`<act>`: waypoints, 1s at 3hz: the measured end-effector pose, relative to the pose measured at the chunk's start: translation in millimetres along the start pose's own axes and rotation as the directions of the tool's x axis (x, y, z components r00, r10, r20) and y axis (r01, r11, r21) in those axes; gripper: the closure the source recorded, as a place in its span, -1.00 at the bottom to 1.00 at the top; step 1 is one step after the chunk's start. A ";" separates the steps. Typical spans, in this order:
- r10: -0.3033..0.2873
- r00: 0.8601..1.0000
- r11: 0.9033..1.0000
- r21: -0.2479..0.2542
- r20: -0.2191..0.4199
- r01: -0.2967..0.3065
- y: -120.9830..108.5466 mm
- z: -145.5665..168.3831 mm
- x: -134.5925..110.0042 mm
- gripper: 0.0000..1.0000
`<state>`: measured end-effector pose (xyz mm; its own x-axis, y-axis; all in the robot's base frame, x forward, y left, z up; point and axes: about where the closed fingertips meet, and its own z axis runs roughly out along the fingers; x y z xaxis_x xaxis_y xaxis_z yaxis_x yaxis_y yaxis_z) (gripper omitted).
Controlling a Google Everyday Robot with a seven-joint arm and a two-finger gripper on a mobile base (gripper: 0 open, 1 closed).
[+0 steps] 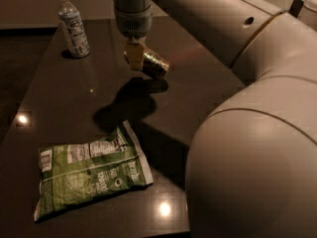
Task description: Knock orange can over
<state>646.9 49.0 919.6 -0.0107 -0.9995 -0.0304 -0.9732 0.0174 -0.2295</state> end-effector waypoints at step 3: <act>-0.120 0.993 0.992 -0.043 0.006 0.120 22.0 12.2 -6.1 -1.00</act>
Offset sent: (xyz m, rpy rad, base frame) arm -0.0506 -0.0079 -0.0236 -0.0904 0.1426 0.1788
